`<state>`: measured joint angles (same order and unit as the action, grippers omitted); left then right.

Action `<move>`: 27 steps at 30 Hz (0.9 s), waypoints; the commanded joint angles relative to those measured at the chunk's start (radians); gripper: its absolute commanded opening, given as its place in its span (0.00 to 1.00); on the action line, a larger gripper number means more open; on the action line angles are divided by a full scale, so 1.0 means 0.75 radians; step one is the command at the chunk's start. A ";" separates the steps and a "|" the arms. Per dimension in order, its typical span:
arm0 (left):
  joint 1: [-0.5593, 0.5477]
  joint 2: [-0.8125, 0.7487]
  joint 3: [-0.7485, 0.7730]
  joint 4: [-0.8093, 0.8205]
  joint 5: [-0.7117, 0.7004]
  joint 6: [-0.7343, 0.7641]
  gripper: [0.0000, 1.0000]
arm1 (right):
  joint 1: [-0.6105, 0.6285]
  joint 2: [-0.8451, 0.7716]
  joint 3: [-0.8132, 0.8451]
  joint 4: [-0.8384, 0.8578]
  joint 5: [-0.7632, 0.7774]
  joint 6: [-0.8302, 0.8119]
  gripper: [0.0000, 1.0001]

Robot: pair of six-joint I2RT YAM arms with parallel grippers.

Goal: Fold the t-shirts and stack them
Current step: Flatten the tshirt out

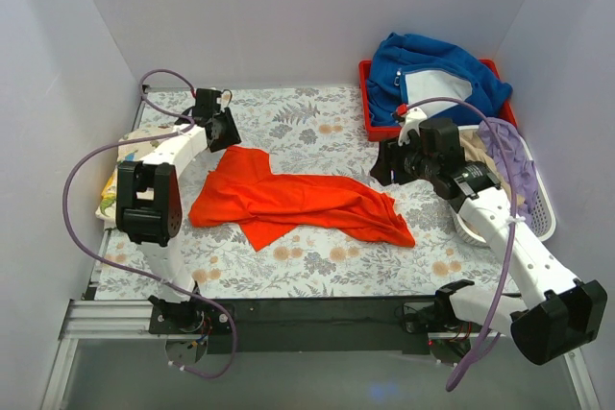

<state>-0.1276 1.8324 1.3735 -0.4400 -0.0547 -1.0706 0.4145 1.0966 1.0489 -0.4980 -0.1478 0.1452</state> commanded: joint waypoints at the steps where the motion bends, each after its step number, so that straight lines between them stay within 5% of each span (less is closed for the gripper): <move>1: 0.002 0.046 0.081 0.112 0.026 0.057 0.41 | 0.002 0.031 0.035 0.044 0.031 -0.026 0.63; 11: 0.004 0.252 0.142 0.121 -0.105 0.078 0.45 | 0.002 0.090 0.015 0.073 0.056 -0.038 0.64; 18: 0.004 0.291 0.149 0.069 -0.085 0.069 0.61 | 0.000 0.147 -0.008 0.081 0.156 -0.022 0.65; 21: 0.004 0.328 0.165 0.024 -0.050 0.059 0.60 | -0.004 0.172 -0.018 0.079 0.191 -0.005 0.65; 22: 0.002 0.338 0.177 0.010 -0.034 0.055 0.54 | -0.007 0.180 -0.026 0.079 0.229 0.001 0.65; 23: 0.002 0.346 0.179 0.008 -0.015 0.053 0.33 | -0.011 0.190 -0.030 0.077 0.252 0.007 0.65; 26: 0.002 0.361 0.191 0.004 0.016 0.049 0.00 | -0.019 0.213 -0.057 0.079 0.305 0.025 0.65; 27: 0.002 0.361 0.204 -0.002 0.030 0.051 0.00 | -0.029 0.223 -0.065 0.079 0.316 0.033 0.65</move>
<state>-0.1261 2.0979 1.4960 -0.3996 -0.0811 -1.0325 0.4080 1.2495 1.0176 -0.4637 0.0196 0.1455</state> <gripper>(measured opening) 0.027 0.647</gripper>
